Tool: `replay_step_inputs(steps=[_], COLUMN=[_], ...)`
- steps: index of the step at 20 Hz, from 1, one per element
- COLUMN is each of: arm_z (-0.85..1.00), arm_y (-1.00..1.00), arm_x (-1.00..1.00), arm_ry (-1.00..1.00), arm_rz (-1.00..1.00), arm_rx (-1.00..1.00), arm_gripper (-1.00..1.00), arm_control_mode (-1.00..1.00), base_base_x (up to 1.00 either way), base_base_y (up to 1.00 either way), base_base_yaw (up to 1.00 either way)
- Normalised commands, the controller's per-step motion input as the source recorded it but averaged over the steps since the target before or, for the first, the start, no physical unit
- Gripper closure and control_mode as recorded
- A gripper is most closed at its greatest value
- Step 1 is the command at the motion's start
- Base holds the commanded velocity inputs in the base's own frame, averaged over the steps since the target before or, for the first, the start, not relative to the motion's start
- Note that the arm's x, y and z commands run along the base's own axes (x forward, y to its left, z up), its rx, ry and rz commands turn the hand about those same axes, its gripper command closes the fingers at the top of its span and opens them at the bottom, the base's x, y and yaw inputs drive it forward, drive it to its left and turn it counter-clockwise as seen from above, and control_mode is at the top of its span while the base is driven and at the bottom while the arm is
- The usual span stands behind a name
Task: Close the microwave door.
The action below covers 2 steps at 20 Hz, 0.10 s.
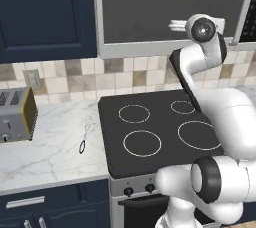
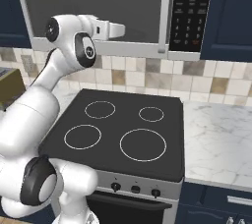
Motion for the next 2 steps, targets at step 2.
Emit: replay_step_inputs(steps=[2], arm_z=[0.0], arm_y=[0.0], arm_x=[0.06], arm_ry=[0.0], arm_rz=[0.0], arm_rx=[0.0], arm_gripper=[-1.0], arm_control_mode=[-1.0], base_base_x=[0.0], base_base_y=[0.0], base_base_yaw=[0.0])
